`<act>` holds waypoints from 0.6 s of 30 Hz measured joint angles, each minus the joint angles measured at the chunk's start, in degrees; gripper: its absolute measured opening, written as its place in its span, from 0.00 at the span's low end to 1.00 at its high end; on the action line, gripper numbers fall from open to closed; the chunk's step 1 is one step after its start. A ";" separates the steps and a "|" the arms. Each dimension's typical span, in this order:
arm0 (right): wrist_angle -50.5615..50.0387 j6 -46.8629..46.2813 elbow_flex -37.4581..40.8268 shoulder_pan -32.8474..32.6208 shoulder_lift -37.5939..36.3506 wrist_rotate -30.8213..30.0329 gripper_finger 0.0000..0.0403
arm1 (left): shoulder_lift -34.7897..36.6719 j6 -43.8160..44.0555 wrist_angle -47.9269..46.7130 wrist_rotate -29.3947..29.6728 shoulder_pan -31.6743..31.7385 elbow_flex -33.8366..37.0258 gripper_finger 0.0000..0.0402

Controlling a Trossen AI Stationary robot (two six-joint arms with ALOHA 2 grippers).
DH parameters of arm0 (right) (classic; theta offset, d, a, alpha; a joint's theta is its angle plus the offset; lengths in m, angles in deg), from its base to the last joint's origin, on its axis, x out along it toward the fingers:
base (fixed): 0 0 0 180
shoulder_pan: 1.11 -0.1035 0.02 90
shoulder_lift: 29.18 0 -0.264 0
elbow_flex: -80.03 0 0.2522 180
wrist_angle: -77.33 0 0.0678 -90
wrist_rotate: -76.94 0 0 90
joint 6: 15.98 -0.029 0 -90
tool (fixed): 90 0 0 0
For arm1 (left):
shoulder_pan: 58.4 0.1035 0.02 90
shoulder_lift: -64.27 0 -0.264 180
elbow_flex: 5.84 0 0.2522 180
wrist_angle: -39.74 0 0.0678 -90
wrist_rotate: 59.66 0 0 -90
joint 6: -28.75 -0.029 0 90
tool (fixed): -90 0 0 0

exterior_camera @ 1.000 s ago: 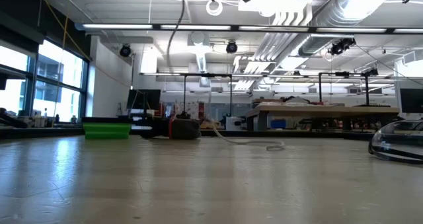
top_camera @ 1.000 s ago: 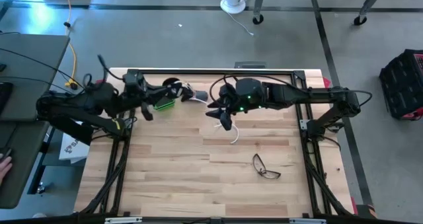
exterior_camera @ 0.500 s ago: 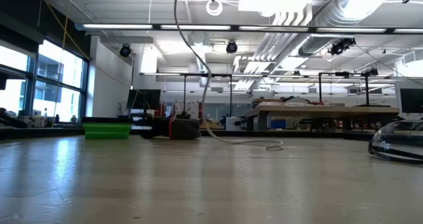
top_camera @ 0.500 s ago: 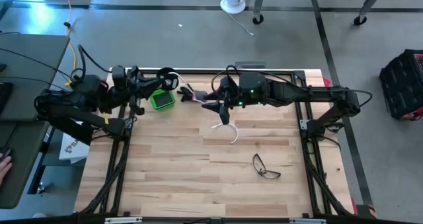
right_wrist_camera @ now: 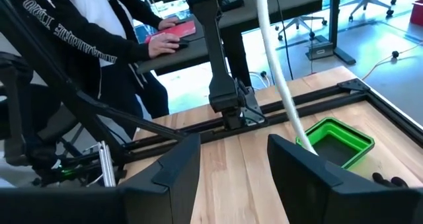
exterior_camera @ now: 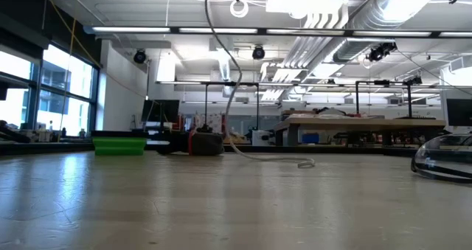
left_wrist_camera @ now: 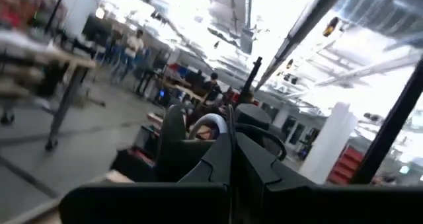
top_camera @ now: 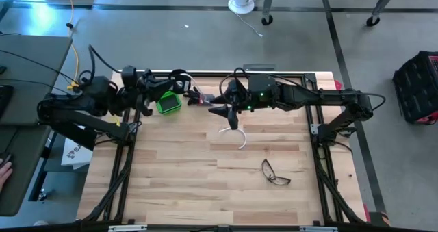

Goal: Coil cords
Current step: Coil the white wire on the spool

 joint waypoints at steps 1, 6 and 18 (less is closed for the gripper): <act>-0.25 0.03 0.00 0.00 0.00 0.09 0.43 | 0.12 1.56 -1.27 -0.02 0.00 0.00 0.00; -2.68 1.05 0.00 0.08 -0.29 0.09 0.43 | 0.38 4.89 -6.30 1.15 -0.77 1.19 0.00; -5.34 1.86 -0.02 1.03 -4.49 0.03 0.43 | 4.02 13.79 37.39 4.29 -1.59 26.23 0.00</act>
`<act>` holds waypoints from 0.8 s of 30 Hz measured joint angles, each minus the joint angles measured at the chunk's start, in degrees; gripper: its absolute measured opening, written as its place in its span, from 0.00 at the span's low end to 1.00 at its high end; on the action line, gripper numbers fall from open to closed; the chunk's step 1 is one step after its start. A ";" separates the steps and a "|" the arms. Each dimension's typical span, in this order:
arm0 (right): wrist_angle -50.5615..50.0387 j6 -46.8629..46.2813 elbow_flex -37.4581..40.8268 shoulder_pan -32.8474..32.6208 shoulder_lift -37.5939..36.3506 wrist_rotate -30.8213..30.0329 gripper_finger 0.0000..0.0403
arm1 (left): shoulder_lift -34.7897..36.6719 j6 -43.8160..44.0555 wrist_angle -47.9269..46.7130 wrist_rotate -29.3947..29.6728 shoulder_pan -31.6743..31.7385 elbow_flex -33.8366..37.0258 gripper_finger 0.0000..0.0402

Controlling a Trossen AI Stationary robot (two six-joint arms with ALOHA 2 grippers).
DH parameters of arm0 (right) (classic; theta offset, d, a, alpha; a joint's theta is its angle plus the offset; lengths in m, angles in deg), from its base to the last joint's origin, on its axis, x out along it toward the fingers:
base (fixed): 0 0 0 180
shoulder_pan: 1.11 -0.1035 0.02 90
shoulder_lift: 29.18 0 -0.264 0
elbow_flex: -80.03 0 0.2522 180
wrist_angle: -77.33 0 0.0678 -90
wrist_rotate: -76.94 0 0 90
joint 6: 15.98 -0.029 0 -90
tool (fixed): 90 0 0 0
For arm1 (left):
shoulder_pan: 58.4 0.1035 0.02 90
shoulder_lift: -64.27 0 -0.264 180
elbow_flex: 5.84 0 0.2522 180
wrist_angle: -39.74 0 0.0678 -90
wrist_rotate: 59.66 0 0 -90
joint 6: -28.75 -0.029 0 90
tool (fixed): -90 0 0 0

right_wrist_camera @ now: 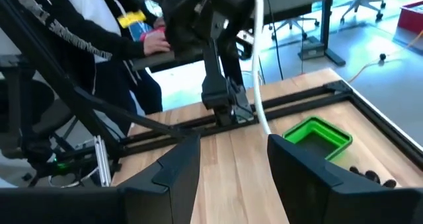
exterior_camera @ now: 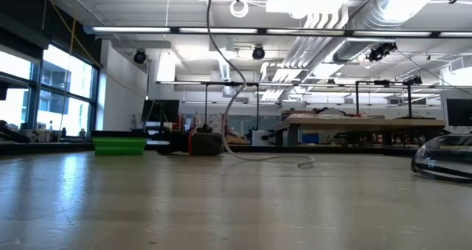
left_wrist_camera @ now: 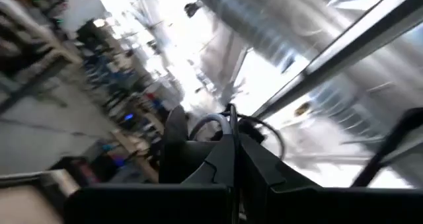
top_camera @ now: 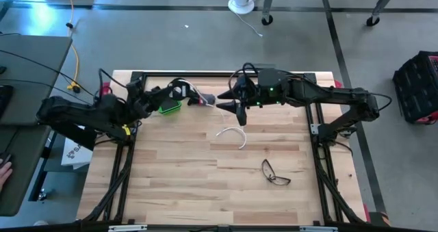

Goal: Coil cords
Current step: Coil the white wire on the spool

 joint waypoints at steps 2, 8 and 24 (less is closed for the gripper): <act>1.53 -0.07 0.00 0.00 -0.01 0.01 0.43 | -0.01 0.03 4.03 -1.33 0.24 1.22 0.00; 10.63 -1.66 -0.02 -0.02 0.52 2.55 0.43 | 0.00 -0.06 7.27 -6.18 4.07 -0.48 0.00; 24.59 -7.78 -0.02 2.11 0.54 -1.15 0.36 | -4.98 3.04 -2.88 -25.08 10.63 -8.49 0.00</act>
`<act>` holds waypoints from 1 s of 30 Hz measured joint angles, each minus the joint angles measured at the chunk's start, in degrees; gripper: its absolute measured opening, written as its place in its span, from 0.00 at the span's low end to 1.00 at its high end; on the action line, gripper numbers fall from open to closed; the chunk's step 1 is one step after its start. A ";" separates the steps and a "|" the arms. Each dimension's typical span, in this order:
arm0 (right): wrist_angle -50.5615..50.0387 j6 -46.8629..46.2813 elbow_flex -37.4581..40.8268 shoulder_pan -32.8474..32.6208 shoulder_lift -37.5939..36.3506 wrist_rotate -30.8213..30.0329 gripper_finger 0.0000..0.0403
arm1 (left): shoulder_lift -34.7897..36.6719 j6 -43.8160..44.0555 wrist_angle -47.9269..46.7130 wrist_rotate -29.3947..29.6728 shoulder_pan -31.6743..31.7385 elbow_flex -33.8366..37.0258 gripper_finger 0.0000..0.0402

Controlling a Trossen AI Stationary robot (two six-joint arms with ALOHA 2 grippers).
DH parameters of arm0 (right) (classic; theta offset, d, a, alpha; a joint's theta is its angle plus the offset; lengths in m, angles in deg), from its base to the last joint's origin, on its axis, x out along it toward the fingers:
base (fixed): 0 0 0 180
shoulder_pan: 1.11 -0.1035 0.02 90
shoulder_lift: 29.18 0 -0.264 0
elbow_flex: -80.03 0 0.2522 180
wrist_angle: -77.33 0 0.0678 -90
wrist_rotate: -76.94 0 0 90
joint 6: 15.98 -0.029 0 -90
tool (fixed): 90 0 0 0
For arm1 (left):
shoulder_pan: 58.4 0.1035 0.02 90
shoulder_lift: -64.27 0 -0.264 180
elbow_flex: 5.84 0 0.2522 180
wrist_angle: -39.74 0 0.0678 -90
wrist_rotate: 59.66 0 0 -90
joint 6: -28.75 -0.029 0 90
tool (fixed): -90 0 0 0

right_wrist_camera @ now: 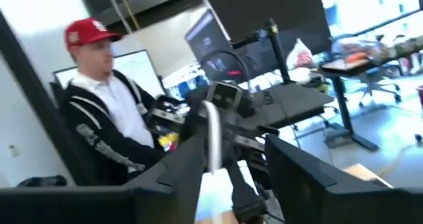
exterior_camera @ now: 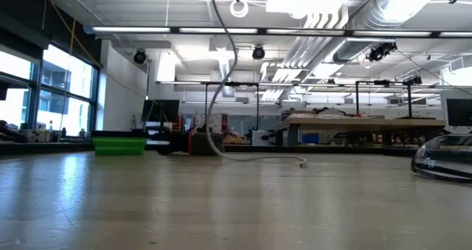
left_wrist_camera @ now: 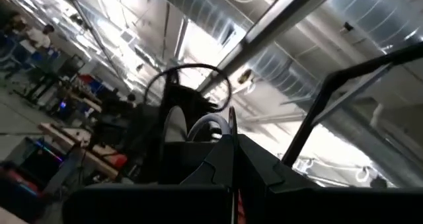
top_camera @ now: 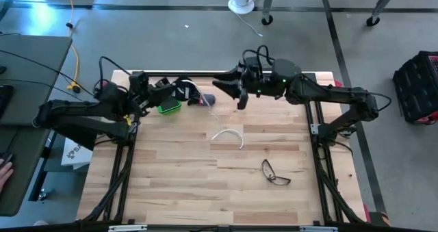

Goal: Coil cords
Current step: Coil the white wire on the spool

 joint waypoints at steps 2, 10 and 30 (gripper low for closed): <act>-1.11 -0.18 0.00 -0.05 0.01 -1.59 0.26 | -0.81 -0.07 -0.08 -0.35 0.56 -1.34 0.00; -7.30 -0.34 0.01 0.14 -0.51 -5.71 0.01 | -1.66 1.13 -9.45 -10.11 3.51 -4.31 0.00; -12.41 -3.17 0.02 0.05 2.66 -1.00 0.00 | -5.25 4.26 -13.76 -19.97 13.64 -6.08 0.00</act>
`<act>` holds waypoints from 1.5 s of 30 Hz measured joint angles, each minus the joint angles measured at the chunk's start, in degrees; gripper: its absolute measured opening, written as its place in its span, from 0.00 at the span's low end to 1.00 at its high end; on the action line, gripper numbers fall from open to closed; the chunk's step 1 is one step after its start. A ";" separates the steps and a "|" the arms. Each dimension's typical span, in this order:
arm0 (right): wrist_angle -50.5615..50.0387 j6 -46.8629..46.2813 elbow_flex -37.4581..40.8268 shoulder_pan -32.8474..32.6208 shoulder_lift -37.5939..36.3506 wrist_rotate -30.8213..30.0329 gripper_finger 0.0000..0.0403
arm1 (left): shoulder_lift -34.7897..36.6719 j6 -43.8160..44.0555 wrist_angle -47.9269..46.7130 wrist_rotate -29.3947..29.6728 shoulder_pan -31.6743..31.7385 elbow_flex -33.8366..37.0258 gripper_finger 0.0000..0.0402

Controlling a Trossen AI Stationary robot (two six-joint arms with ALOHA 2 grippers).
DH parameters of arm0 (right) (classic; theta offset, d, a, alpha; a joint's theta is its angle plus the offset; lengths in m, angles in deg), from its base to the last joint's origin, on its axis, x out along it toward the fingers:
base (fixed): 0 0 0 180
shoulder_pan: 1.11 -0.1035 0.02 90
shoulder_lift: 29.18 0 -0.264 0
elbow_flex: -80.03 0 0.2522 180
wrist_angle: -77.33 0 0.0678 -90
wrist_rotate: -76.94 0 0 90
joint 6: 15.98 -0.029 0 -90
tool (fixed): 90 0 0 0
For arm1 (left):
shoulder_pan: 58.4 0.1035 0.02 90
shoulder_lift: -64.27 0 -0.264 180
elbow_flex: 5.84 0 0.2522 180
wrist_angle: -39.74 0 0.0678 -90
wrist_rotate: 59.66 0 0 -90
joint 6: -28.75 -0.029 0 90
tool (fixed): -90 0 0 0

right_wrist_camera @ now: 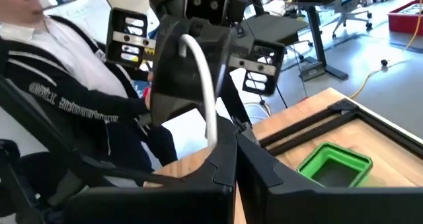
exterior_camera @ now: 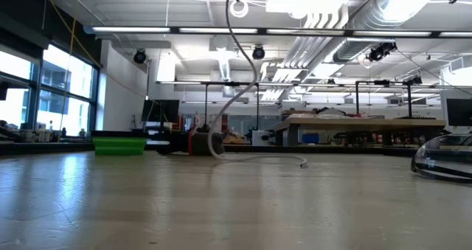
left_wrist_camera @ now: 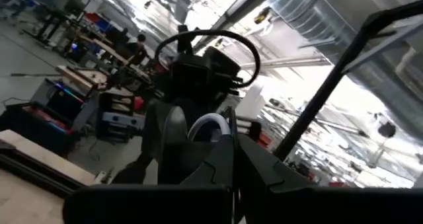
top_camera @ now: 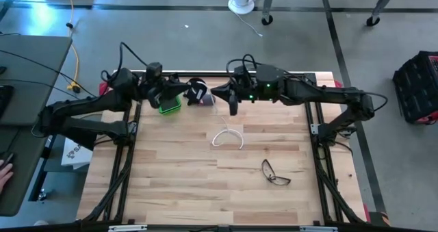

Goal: Coil cords
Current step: Coil the white wire on the spool

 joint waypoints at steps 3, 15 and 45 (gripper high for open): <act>2.38 -1.26 0.00 0.01 1.45 -0.11 0.00 | -0.86 0.98 0.00 0.66 0.23 0.00 0.00; 3.21 -2.86 0.00 -1.11 2.25 -5.78 0.00 | -1.31 9.07 10.11 17.89 -0.61 0.02 0.00; 11.21 -5.69 0.00 -2.23 3.65 -12.21 0.00 | -14.09 30.39 35.17 35.30 -12.58 0.09 0.00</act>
